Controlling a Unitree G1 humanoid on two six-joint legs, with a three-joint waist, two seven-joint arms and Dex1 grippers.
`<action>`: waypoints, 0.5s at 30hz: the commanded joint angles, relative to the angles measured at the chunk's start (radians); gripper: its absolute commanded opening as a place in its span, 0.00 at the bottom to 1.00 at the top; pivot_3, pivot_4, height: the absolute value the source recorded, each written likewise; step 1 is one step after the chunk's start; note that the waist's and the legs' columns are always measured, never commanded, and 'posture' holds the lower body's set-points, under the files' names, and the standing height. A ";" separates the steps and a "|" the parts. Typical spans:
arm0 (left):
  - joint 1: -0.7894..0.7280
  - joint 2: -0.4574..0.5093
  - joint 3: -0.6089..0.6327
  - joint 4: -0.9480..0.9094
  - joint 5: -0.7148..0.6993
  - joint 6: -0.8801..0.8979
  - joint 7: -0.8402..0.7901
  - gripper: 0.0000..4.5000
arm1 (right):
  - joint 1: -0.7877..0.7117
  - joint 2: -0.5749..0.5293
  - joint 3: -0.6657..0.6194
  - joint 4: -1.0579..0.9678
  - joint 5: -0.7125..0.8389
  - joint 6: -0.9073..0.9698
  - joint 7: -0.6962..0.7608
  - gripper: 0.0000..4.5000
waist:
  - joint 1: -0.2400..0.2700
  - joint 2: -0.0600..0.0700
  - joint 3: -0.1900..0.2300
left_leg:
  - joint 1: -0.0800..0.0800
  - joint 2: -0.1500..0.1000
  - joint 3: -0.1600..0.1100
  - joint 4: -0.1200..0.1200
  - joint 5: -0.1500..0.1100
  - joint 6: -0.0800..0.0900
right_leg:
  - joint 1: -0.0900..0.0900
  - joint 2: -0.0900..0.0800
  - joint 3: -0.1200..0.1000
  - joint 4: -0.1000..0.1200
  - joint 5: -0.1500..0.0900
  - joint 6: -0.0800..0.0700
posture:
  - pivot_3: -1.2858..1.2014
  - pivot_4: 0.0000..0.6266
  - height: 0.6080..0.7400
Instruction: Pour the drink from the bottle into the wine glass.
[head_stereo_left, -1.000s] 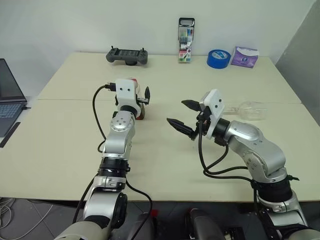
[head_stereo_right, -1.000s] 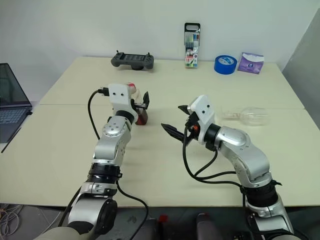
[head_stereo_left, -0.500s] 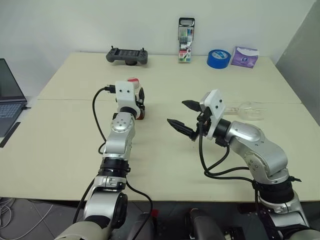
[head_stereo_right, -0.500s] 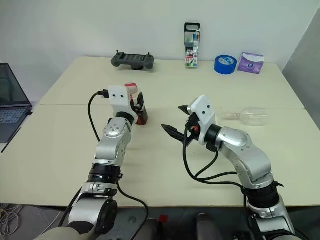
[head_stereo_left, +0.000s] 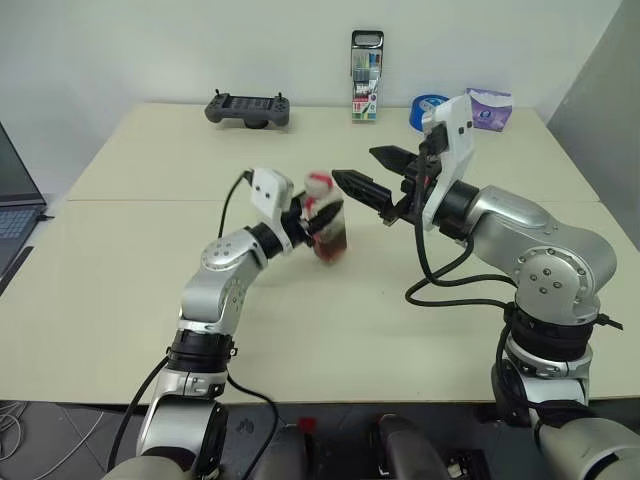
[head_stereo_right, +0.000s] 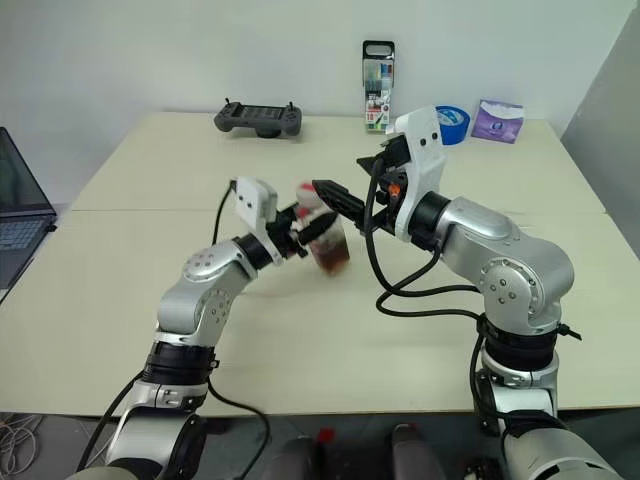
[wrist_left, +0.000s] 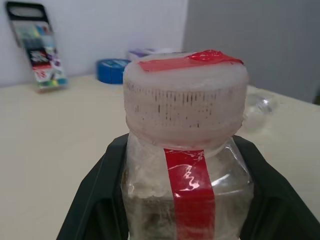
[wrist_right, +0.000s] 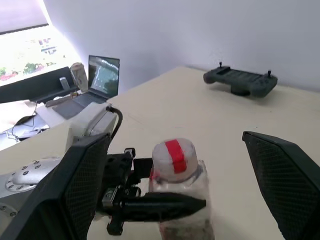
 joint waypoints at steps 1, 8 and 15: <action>-0.017 0.002 -0.020 -0.095 -0.013 -0.040 -0.052 0.47 | -0.008 0.024 0.024 -0.027 -0.011 0.018 -0.057 1.00 | 0.000 0.000 0.000 | 0.000 0.000 0.000 0.000 0.000 0.000 | 0.000 0.000 0.000 0.000 0.000 0.000 | 0.52 0.24 1.00; 0.008 -0.013 -0.049 -0.149 0.004 -0.057 -0.055 0.47 | 0.056 0.066 0.099 -0.034 -0.046 0.007 -0.107 1.00 | 0.000 0.000 0.000 | -0.001 0.000 0.001 0.000 0.000 0.000 | 0.000 0.000 0.000 -0.001 0.000 0.000 | 0.52 0.24 1.00; 0.025 -0.008 -0.048 -0.156 0.012 -0.058 -0.051 0.47 | 0.052 0.099 0.087 -0.029 -0.066 -0.012 -0.144 0.80 | 0.000 0.000 0.000 | -0.001 0.000 -0.001 0.000 0.000 0.000 | 0.000 0.000 0.000 0.000 0.000 0.000 | 0.52 0.24 1.00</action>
